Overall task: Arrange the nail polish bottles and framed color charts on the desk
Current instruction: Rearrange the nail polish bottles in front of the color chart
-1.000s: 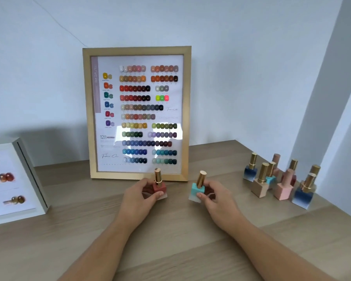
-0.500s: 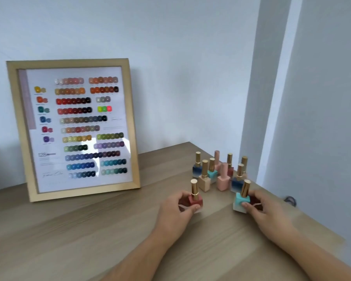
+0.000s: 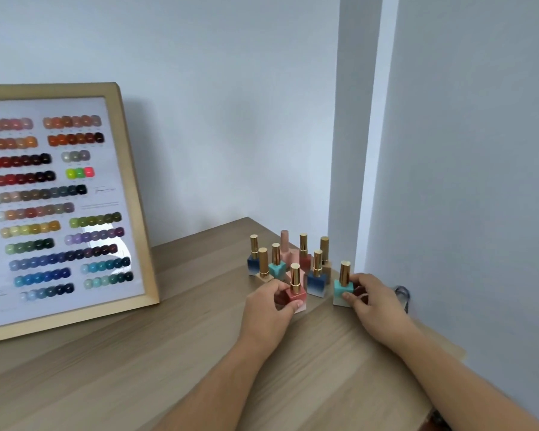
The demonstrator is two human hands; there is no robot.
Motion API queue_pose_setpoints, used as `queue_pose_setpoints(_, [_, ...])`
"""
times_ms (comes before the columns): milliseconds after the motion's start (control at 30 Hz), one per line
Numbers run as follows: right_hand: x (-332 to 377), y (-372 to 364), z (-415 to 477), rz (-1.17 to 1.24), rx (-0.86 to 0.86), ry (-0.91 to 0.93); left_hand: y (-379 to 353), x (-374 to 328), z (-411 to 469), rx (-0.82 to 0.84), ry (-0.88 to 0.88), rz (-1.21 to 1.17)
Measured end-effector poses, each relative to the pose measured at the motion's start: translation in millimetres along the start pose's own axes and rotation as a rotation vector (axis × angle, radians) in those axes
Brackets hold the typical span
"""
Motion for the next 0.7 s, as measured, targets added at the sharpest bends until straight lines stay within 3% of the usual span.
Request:
queue_pose_setpoints(367, [3.3,3.2,-2.5,0.078,-0.025,-0.02,3.5,3.3,-3.5,-0.02,0.035,-0.006])
queue_pose_setpoints(533, [2.7,11.9,-13.6,0.081,-0.124,-0.018,23.9,13.0,-20.3,-0.05,0.065,-0.021])
queue_pose_setpoints(700, [19.9,10.8,-39.5,0.066,-0.097,0.043,57.8,31.9,-39.0,-0.062,0.079,0.011])
Point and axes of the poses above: each hand's wrist, its own z-axis towards the middle knuckle, its own y-axis out of the back of the hand, x = y × z, the point moved 4 cm from there along z, towards the middle knuckle, and after that the axes turned 10 degrees about -x, right-handed, at the moved point
